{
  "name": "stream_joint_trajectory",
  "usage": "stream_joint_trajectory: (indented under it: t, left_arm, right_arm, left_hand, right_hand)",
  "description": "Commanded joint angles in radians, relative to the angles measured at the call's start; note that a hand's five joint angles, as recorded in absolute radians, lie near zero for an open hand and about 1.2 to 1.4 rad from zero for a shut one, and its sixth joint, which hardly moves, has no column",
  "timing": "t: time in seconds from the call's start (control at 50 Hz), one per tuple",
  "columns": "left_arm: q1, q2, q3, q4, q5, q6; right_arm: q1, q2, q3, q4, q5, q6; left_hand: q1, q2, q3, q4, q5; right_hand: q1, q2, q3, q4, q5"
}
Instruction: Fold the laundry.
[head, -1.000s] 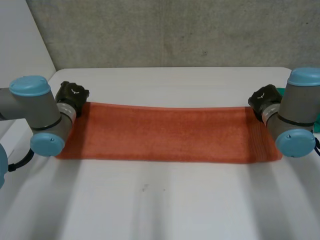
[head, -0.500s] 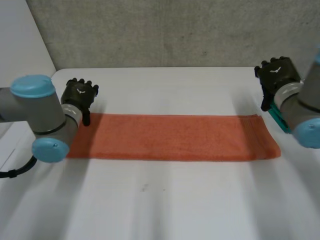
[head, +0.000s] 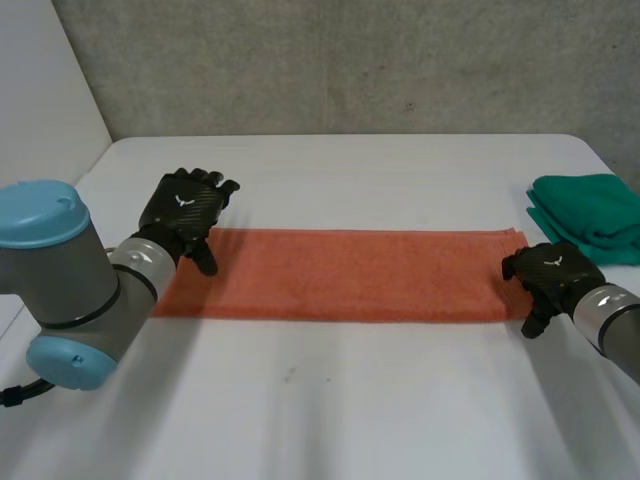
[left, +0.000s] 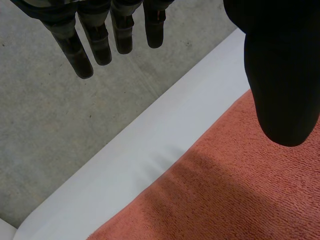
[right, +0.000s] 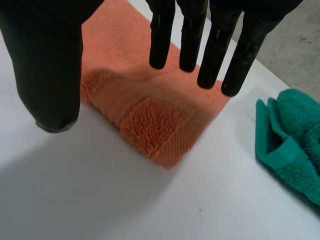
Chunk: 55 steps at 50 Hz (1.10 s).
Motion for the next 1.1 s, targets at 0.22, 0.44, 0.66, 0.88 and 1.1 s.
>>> stream_joint_trajectory:
  t: [0.22, 0.44, 0.66, 0.88, 1.1]
  left_arm:
    - [0.002, -0.003, 0.0, -0.002, -0.004, 0.0]
    - [0.004, 0.031, -0.006, -0.004, -0.007, -0.002]
    - [0.011, 0.085, -0.015, -0.004, -0.007, -0.003]
    - [0.065, 0.164, -0.001, -0.002, -0.007, -0.042]
    - [0.086, 0.183, -0.018, -0.005, -0.009, -0.066]
  right_arm:
    - [-0.061, 0.04, -0.008, -0.088, 0.052, -0.086]
    - [-0.297, -0.116, 0.033, -0.073, 0.063, -0.23]
    - [-0.158, -0.184, -0.06, -0.085, 0.126, -0.347]
    - [0.429, -0.094, -0.252, -0.172, 0.073, -0.287]
    - [0.763, 0.228, -0.498, -0.185, -0.098, -0.289]
  left_hand:
    - [-0.018, -0.028, -0.034, -0.029, -0.047]
    - [-0.018, -0.028, -0.034, -0.029, -0.047]
    - [-0.018, -0.028, -0.034, -0.029, -0.047]
    - [-0.018, -0.028, -0.034, -0.029, -0.047]
    - [-0.018, -0.028, -0.034, -0.029, -0.047]
  right_hand:
    - [0.972, 0.906, 0.904, 0.905, 0.917]
    - [0.972, 0.906, 0.904, 0.905, 0.917]
    - [0.972, 0.906, 0.904, 0.905, 0.917]
    - [0.972, 0.906, 0.904, 0.905, 0.917]
    - [0.972, 0.906, 0.904, 0.905, 0.917]
